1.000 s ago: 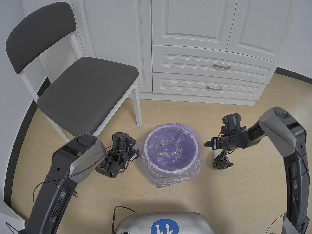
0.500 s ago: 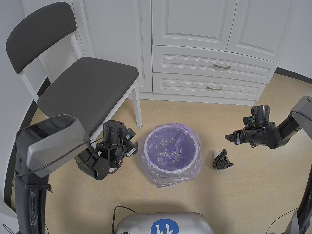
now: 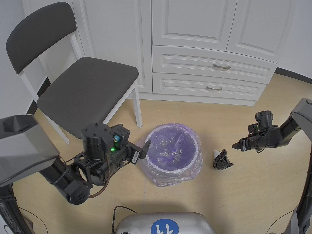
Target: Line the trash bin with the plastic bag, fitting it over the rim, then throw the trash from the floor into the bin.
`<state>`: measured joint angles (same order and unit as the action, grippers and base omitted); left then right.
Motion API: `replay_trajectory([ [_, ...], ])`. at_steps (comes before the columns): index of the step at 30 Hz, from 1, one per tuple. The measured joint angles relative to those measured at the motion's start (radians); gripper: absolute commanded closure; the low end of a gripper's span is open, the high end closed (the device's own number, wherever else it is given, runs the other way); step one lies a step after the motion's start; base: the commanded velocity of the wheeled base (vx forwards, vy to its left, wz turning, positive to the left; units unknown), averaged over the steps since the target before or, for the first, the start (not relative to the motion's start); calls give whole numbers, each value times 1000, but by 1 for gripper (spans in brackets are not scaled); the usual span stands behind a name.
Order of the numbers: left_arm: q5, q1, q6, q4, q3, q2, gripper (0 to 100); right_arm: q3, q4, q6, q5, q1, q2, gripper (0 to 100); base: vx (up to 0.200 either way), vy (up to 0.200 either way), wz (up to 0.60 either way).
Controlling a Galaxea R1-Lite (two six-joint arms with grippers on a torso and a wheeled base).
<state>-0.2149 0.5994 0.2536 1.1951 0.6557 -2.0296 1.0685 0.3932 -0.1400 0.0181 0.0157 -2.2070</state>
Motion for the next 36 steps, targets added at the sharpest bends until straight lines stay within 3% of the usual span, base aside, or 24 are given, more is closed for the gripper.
replay_trajectory([
  [10,2,16,-93,170,-146,105,0,452,-286,97,26,-14,-256,0,0,0,0],
  [20,-3,2,-211,311,-302,182,0,870,-517,89,68,-34,-556,0,0,0,0],
  [24,-19,-6,-247,335,-349,208,0,916,-527,87,61,-41,-639,0,0,0,0],
  [30,-57,-13,-256,339,-383,255,0,930,-413,97,30,-45,-706,0,0,0,0],
  [31,-60,-13,-261,340,-391,268,0,931,-397,103,27,-45,-713,100,0,0,0],
  [36,-66,-14,-276,340,-422,328,0,930,-413,134,18,-41,-703,100,0,0,0],
])
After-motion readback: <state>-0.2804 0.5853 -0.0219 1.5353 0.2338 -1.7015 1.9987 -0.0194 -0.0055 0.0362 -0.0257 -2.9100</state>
